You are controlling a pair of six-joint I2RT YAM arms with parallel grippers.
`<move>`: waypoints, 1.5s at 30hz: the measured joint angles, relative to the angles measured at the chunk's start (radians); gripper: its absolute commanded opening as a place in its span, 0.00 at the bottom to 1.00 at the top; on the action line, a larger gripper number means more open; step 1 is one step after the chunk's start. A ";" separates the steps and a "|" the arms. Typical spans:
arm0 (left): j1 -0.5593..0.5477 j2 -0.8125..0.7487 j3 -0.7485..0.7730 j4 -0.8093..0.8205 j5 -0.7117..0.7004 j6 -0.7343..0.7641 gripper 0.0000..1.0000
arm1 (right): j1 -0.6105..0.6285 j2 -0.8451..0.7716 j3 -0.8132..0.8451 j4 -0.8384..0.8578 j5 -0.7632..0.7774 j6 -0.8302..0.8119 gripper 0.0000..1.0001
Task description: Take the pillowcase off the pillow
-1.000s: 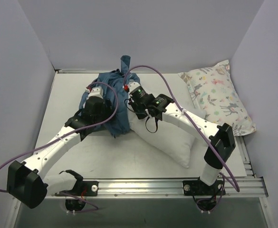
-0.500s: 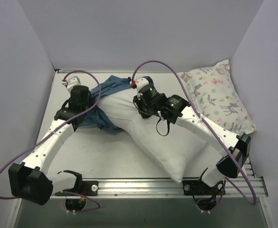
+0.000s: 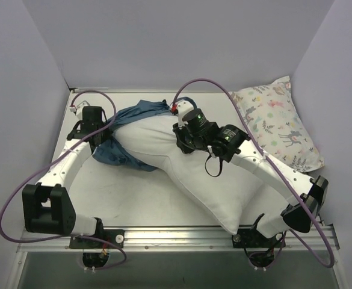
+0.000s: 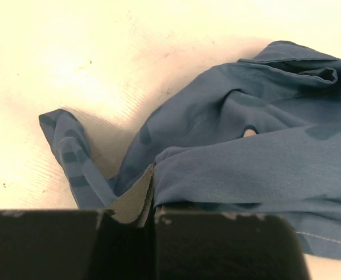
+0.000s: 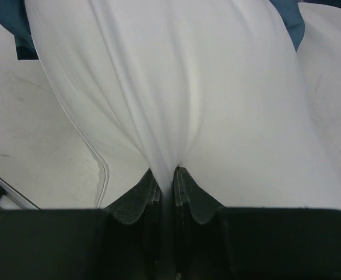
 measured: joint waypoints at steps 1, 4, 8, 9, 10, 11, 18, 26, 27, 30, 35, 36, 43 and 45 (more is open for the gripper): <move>0.006 0.019 0.003 0.001 0.009 0.000 0.00 | 0.000 -0.011 -0.003 -0.002 0.000 0.000 0.00; 0.015 0.071 0.018 0.008 0.032 0.002 0.00 | -0.002 -0.037 -0.005 -0.016 0.000 -0.001 0.00; 0.036 0.130 0.054 0.020 0.055 0.010 0.00 | -0.011 -0.070 -0.005 -0.048 0.002 -0.001 0.00; 0.045 0.145 0.063 0.025 0.056 0.013 0.00 | -0.014 -0.079 -0.005 -0.060 0.003 -0.002 0.00; 0.059 0.158 0.069 0.031 0.055 0.017 0.00 | -0.017 -0.089 -0.005 -0.070 0.005 -0.002 0.00; 0.077 0.171 0.074 0.035 0.050 0.023 0.00 | -0.021 -0.097 -0.005 -0.080 0.006 -0.003 0.00; 0.130 0.201 0.063 0.040 0.022 0.035 0.00 | -0.033 -0.146 -0.005 -0.134 0.014 -0.004 0.00; 0.126 0.188 -0.085 0.071 0.039 0.009 0.00 | -0.051 -0.116 0.139 -0.192 0.082 0.000 0.00; 0.126 0.184 -0.101 0.073 0.043 0.006 0.00 | -0.052 -0.102 0.180 -0.193 0.096 0.000 0.00; 0.126 0.168 -0.141 0.079 0.058 -0.002 0.00 | -0.053 -0.064 0.295 -0.172 0.148 -0.008 0.00; 0.121 0.133 -0.169 0.097 0.075 -0.007 0.00 | -0.071 -0.016 0.402 -0.140 0.203 -0.021 0.00; 0.120 0.126 -0.173 0.100 0.075 -0.008 0.00 | -0.079 -0.012 0.405 -0.133 0.208 -0.021 0.00; 0.118 0.109 -0.196 0.113 0.074 -0.010 0.00 | -0.126 -0.003 0.411 -0.126 0.212 -0.011 0.00; 0.118 0.111 -0.196 0.116 0.074 -0.014 0.00 | -0.126 -0.003 0.421 -0.126 0.206 -0.008 0.00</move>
